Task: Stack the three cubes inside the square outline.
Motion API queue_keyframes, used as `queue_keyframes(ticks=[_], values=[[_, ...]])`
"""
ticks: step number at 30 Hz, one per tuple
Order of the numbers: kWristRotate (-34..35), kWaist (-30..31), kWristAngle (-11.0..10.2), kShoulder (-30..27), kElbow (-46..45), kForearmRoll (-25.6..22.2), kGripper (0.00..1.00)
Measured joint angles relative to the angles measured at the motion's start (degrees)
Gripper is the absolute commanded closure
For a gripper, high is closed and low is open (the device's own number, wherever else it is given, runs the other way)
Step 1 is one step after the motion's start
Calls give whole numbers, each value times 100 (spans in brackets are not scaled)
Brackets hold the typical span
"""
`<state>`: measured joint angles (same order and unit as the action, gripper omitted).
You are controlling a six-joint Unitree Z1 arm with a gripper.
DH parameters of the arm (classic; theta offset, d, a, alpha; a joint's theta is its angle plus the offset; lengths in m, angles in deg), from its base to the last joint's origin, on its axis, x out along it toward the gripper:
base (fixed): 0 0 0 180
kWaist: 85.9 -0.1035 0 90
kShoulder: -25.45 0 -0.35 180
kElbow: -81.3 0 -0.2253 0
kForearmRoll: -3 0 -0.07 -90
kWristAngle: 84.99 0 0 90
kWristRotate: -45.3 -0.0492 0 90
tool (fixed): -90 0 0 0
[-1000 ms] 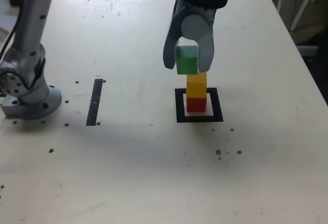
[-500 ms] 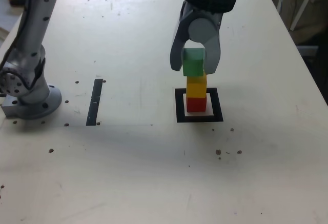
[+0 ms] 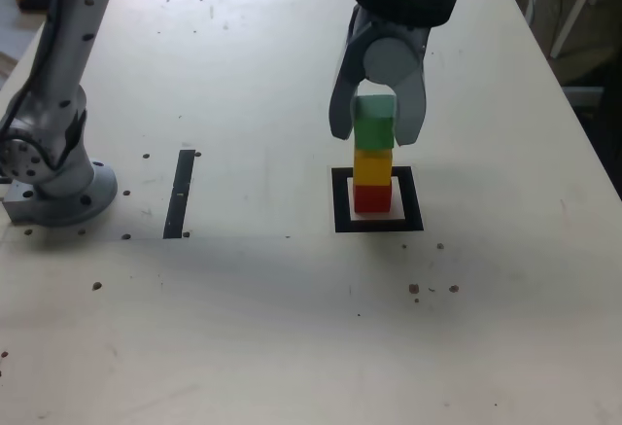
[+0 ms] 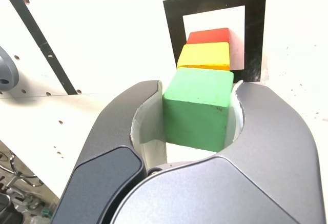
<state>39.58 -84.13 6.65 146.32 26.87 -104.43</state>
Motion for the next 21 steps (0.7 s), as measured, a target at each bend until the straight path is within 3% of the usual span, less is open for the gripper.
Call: queue_keyframes(ticks=[3, 8, 10, 12, 21], values=[[0, 15, 4, 1, 1, 2, 69], [-9, 16, 4, 2, -1, 2, 19], [-14, 16, 1, 4, -10, 2, 4], [-15, 16, -3, 8, -15, 2, 1], [-15, 16, -45, 9, -56, 2, 0]])
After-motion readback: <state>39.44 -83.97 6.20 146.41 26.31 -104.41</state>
